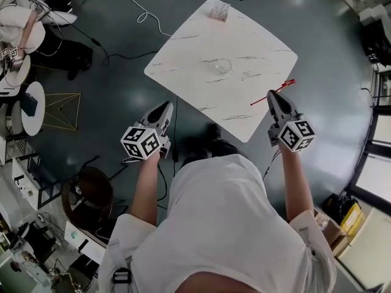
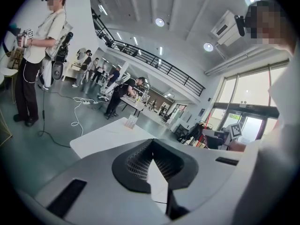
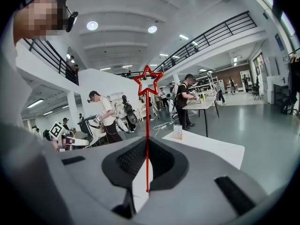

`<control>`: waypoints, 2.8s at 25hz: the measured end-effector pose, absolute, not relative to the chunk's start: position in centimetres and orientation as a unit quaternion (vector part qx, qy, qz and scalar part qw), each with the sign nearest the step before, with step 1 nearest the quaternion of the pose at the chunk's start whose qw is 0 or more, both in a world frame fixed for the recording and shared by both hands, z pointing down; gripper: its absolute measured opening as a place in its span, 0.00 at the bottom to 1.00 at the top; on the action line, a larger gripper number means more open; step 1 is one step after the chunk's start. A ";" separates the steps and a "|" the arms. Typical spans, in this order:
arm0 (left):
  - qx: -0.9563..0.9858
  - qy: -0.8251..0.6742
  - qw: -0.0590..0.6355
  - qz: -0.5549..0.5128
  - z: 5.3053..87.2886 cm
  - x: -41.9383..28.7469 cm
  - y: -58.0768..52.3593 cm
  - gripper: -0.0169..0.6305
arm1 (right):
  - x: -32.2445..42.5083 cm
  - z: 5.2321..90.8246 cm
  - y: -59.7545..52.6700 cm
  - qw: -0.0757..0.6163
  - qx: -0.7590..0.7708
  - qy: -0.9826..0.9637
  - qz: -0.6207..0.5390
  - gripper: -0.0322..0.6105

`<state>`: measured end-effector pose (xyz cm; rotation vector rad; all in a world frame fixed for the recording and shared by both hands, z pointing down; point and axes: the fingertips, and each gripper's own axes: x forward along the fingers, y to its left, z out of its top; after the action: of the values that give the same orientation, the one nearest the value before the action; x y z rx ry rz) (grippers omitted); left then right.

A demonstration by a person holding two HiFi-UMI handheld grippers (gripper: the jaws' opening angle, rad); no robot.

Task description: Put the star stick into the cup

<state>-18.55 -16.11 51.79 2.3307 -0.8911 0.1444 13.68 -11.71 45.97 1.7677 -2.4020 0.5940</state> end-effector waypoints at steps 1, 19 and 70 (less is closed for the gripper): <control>0.884 -0.341 0.316 0.055 51.9 -18.4 -16.4 0.05 | 13.8 46.0 -12.4 0.049 0.578 -0.791 0.195 0.09; 0.828 -0.443 0.342 0.044 53.5 -19.0 -19.2 0.05 | 14.5 50.4 -25.1 0.064 0.512 -0.829 0.216 0.09; 0.772 -0.463 0.423 0.104 61.6 -10.6 -15.8 0.05 | 12.5 73.6 -32.0 0.188 0.426 -0.818 0.337 0.21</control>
<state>-10.60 -15.76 61.64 1.9331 -1.1577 0.2598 12.46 -32.00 73.60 1.1986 -2.3018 0.9474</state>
